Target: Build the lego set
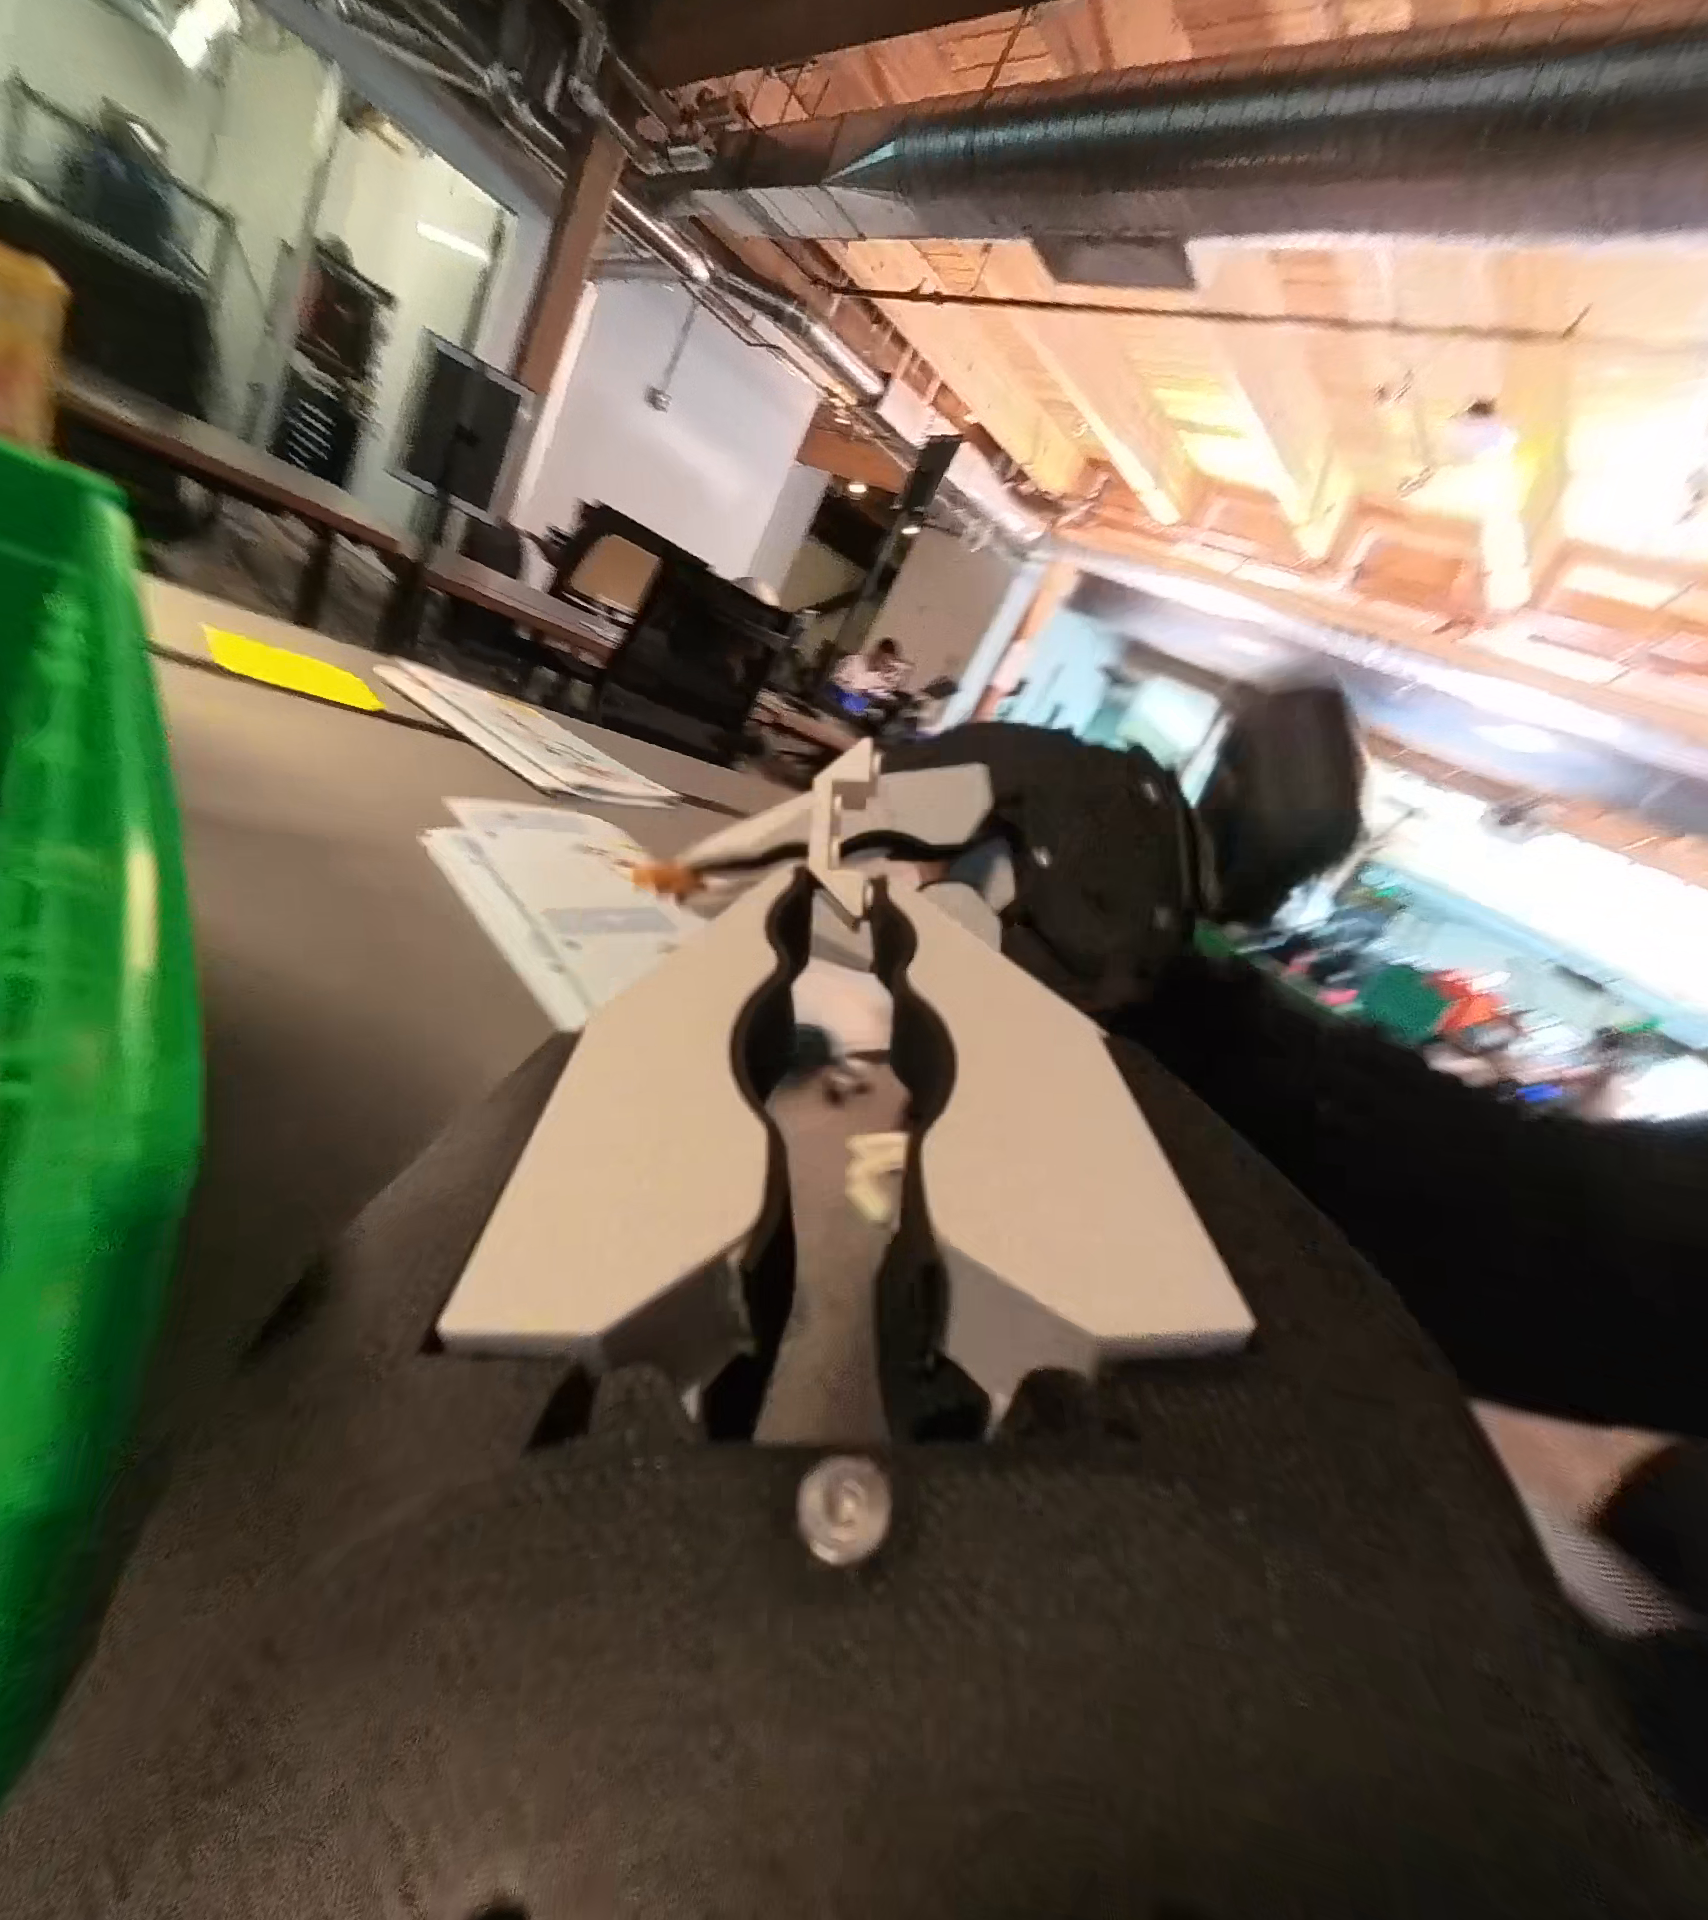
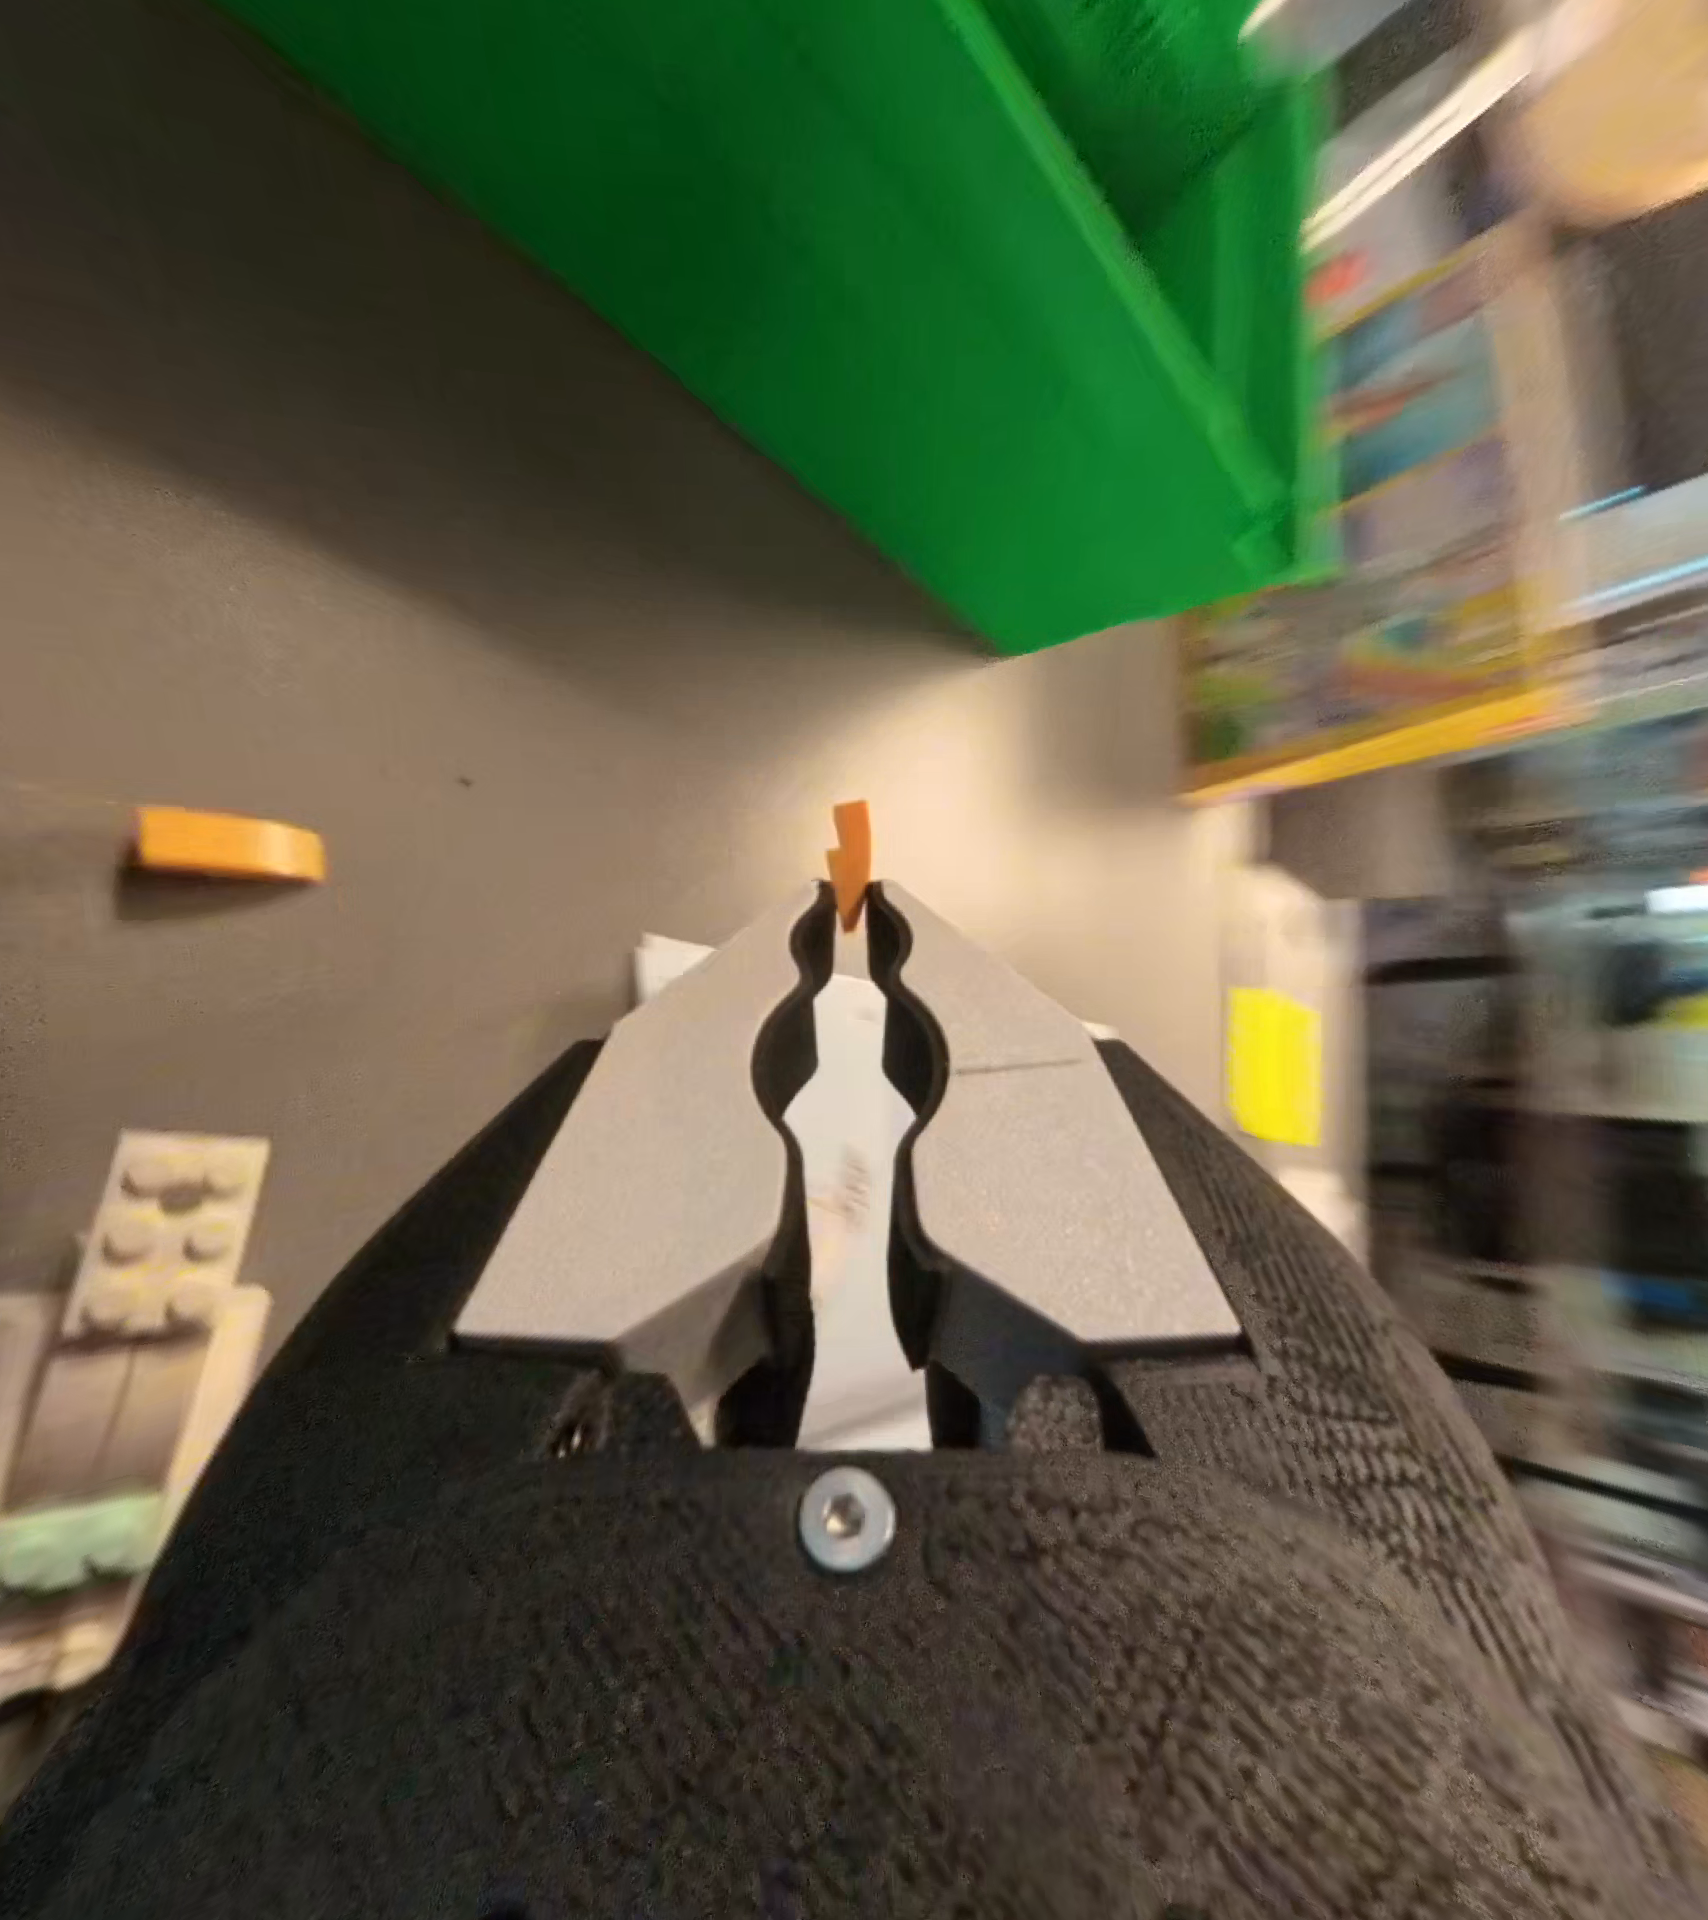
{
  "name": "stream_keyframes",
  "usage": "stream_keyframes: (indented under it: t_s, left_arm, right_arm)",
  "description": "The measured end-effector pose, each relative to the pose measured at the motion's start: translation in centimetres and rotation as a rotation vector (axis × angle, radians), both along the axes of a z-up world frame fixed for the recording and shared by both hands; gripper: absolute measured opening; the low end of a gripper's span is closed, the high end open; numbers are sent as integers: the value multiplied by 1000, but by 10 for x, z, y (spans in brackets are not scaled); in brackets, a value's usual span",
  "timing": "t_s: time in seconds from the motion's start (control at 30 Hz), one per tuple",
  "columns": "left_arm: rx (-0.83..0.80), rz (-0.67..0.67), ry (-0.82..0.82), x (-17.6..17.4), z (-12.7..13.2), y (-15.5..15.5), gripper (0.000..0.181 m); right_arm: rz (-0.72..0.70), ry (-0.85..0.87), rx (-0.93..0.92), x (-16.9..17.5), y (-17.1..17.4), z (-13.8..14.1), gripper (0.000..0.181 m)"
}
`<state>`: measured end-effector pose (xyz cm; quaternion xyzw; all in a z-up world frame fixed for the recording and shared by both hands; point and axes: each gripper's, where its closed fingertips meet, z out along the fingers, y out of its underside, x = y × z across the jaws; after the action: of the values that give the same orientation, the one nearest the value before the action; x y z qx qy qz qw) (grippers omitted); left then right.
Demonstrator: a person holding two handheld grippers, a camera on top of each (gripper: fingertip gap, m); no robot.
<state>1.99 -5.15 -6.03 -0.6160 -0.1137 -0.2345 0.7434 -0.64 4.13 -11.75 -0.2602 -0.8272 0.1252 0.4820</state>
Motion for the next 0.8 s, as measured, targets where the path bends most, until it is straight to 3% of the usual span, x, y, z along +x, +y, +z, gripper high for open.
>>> stream_keyframes:
  t_s: [0.13,0.27,0.43,0.57,0.8]
  left_arm:
    - [13,-247,-398,26,3,3,9]
    - [-17,-333,-708,40,-7,10,9]
    - [66,-306,-929,46,-5,11,9]
    - [78,-307,-1074,52,-9,17,9]
    - [66,-299,-1105,57,-5,23,9]
  right_arm:
    - [28,464,478,44,-24,58,4]
    - [111,666,752,77,-57,66,4]
    - [142,711,969,84,-60,61,4]
    - [136,731,1015,84,-62,60,4]
    - [163,702,1074,85,-62,51,3]
